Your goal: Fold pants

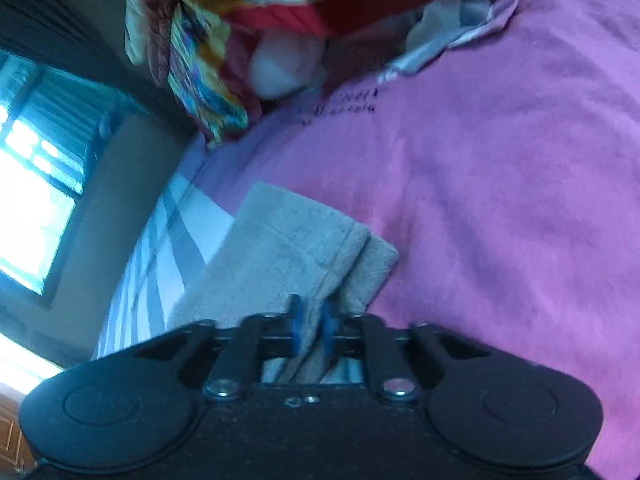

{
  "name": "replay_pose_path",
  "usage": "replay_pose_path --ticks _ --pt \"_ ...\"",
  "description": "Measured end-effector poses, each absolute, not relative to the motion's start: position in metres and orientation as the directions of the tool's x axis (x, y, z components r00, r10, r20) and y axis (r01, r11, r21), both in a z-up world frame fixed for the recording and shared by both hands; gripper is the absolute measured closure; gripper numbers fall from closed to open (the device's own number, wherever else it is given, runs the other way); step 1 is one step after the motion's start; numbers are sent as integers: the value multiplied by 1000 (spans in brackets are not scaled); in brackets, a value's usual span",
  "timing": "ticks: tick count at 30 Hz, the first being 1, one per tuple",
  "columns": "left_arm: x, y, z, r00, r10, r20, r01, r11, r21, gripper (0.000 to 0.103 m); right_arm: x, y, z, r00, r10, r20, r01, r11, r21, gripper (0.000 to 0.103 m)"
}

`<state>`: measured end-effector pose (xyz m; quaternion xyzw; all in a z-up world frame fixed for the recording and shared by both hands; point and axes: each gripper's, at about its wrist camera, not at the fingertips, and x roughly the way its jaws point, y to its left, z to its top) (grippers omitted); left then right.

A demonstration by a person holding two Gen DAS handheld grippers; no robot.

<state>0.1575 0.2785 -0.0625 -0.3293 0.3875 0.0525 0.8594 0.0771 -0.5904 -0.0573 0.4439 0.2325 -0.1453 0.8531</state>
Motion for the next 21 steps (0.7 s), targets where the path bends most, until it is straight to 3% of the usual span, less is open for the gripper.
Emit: replay_pose_path --ticks 4,7,8,10,11,13,16,19,20,21 --pt "157 279 -64 699 -165 -696 -343 776 -529 66 55 -581 -34 905 -81 -417 373 621 689 100" --pt "157 279 -64 699 -168 -696 -343 775 -531 66 61 -585 -61 835 -118 -538 494 592 637 101" --pt "157 280 -63 700 -167 -694 -343 774 -532 66 60 -588 -72 840 -106 -533 491 566 662 102" --pt "154 279 -57 706 -154 -691 -343 779 -525 66 56 -582 -66 844 -112 -524 483 583 654 92" --pt "149 278 -50 720 -127 -683 -349 784 -514 66 53 -574 -57 846 -148 -513 486 611 625 82" --pt "135 274 -32 773 -30 -634 -343 820 -457 66 45 -557 -35 867 -197 -457 455 687 566 78" --pt "126 283 -23 785 76 -615 -397 823 -406 63 74 -525 -12 923 47 -382 199 791 579 78" --pt "131 292 -27 779 83 -622 -417 810 -413 39 133 -461 7 870 313 -381 -70 843 533 58" --pt "133 294 -28 774 95 -626 -427 809 -404 39 161 -431 11 828 406 -387 -161 833 529 47" --pt "135 298 -29 773 94 -628 -428 808 -406 39 184 -405 14 790 470 -393 -227 820 526 45"
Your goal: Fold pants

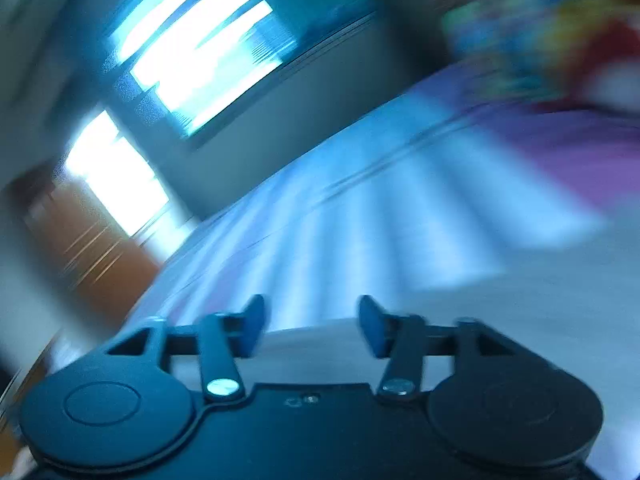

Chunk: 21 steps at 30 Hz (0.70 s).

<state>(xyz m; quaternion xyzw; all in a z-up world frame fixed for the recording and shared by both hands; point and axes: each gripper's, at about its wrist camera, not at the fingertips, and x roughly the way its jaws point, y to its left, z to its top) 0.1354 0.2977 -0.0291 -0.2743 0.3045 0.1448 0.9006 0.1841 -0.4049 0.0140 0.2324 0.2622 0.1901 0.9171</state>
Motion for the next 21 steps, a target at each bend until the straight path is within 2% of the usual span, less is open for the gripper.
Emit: replay_pose_path --ticks 3,5,7,8,9,11,13,14,18,21 --pt "145 308 -36 770 41 -637 -425 778 -463 39 253 -312 15 666 607 -434 -404 782 475 47" --pt "154 311 -43 760 2 -649 -405 784 -471 39 296 -259 7 590 647 -483 -469 761 448 50" --pt "162 307 -50 747 -18 -665 -380 809 -448 54 331 -213 -4 527 660 -535 -510 750 422 52" --pt "164 307 -54 747 -31 -665 -374 807 -457 56 350 -196 -10 501 662 -558 -530 744 407 52" --pt "164 308 -57 750 -42 -660 -370 800 -472 62 366 -177 -17 466 663 -585 -547 736 398 52" --pt "162 308 -62 761 -61 -646 -360 789 -498 64 379 -154 -29 426 657 -622 -568 730 381 52" --pt "160 309 -64 771 -69 -633 -350 785 -512 65 392 -140 -41 386 661 -644 -592 713 376 67" --pt "159 309 -66 775 -73 -628 -346 783 -517 65 393 -139 -45 363 676 -641 -606 694 388 80" --pt "158 309 -69 787 -73 -612 -336 782 -525 65 382 -132 -42 280 712 -644 -668 626 402 85" --pt "159 311 -71 790 -73 -608 -330 786 -523 65 382 -131 -35 266 739 -619 -697 591 405 85"
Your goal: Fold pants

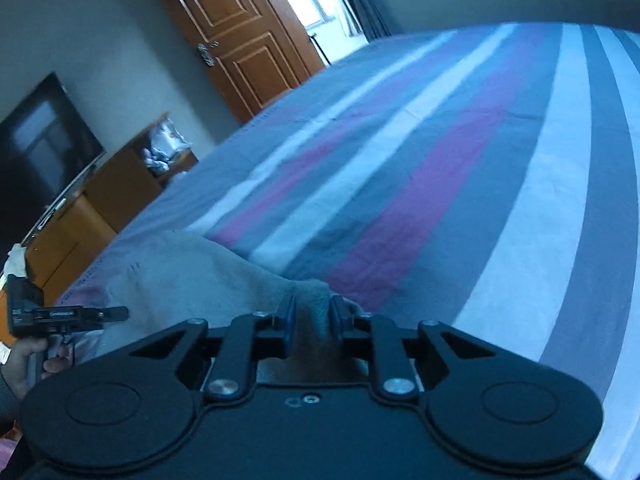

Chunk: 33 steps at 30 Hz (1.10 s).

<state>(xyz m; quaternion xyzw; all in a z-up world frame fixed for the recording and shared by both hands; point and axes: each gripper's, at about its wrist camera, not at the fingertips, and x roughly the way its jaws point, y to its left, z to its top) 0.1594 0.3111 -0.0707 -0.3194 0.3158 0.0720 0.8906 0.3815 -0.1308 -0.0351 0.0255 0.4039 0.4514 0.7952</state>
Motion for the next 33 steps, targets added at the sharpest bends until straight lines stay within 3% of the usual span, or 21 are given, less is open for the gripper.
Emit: replay_pose_path --ticks 3,4,5,9,11,14,16,19,22,25,32,33 --pt "158 312 -70 794 -77 -603 -328 782 -531 65 388 -111 -46 290 627 -723 -709 648 278 76" --pt "158 312 -69 795 -74 -602 -328 782 -529 65 390 -108 -49 276 624 -731 -706 647 286 79" --pt "156 312 -67 800 -61 -597 -330 786 -522 65 391 -106 -50 254 647 -719 -706 632 319 98" --pt "149 309 -66 814 -23 -581 -334 799 -500 67 377 -110 -32 362 675 -643 -723 639 263 101" --pt "149 310 -70 816 -24 -577 -341 786 -515 67 381 -112 -45 416 599 -684 -665 713 220 102" --pt "144 311 -62 804 -8 -595 -348 804 -482 53 376 -103 -58 426 543 -723 -637 748 187 98" --pt "132 313 -49 796 30 -604 -361 825 -435 36 371 -109 -47 470 550 -690 -593 776 214 85" --pt "116 306 -18 815 141 -562 -374 869 -324 36 350 -135 -24 549 564 -617 -551 799 240 84" --pt "151 271 13 853 63 -517 -230 937 -264 36 319 -148 -13 585 583 -564 -557 794 243 86" --pt "207 224 17 843 -9 -538 -119 972 -201 36 304 -125 -20 571 602 -558 -547 786 288 85" --pt "281 183 -36 735 -21 -678 -78 990 -116 36 297 -54 -51 549 595 -588 -462 801 379 60" --pt "276 190 -39 741 -41 -670 -75 987 -144 36 301 -53 -60 531 575 -622 -449 814 369 62"
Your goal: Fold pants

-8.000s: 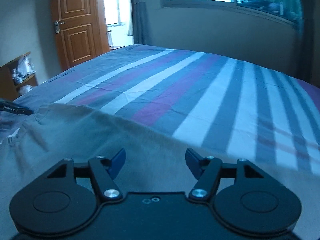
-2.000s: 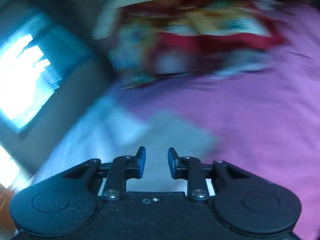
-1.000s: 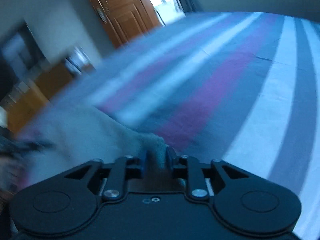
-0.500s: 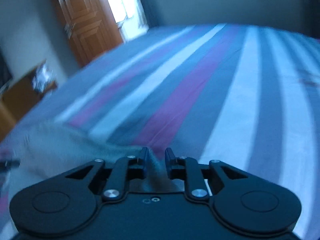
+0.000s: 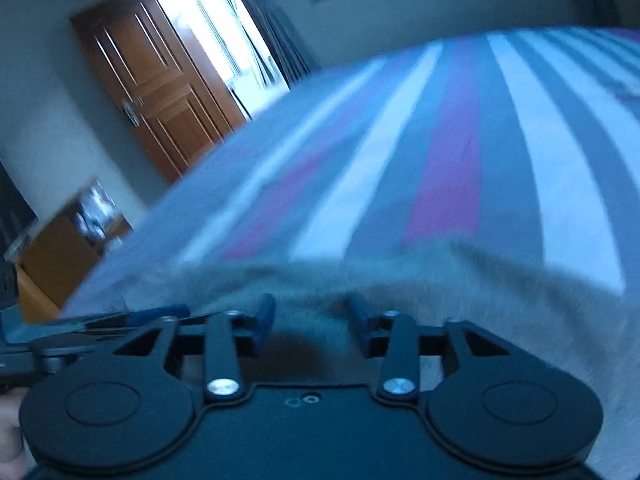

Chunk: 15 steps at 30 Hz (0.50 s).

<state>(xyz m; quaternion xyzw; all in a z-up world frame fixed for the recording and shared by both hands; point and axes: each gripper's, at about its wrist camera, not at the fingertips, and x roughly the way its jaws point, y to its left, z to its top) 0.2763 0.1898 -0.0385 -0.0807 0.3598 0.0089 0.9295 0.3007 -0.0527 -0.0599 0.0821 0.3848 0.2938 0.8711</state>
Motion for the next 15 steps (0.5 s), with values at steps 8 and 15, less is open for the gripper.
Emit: replay_pose_path --ticks 8,15 --pt "245 202 -32 760 -66 -646 -40 988 -147 36 293 -211 -51 622 506 -598 -305 859 410 66" --pt "222 183 -11 802 -47 -595 -42 990 -134 36 234 -405 -36 796 210 -568 100 880 464 64"
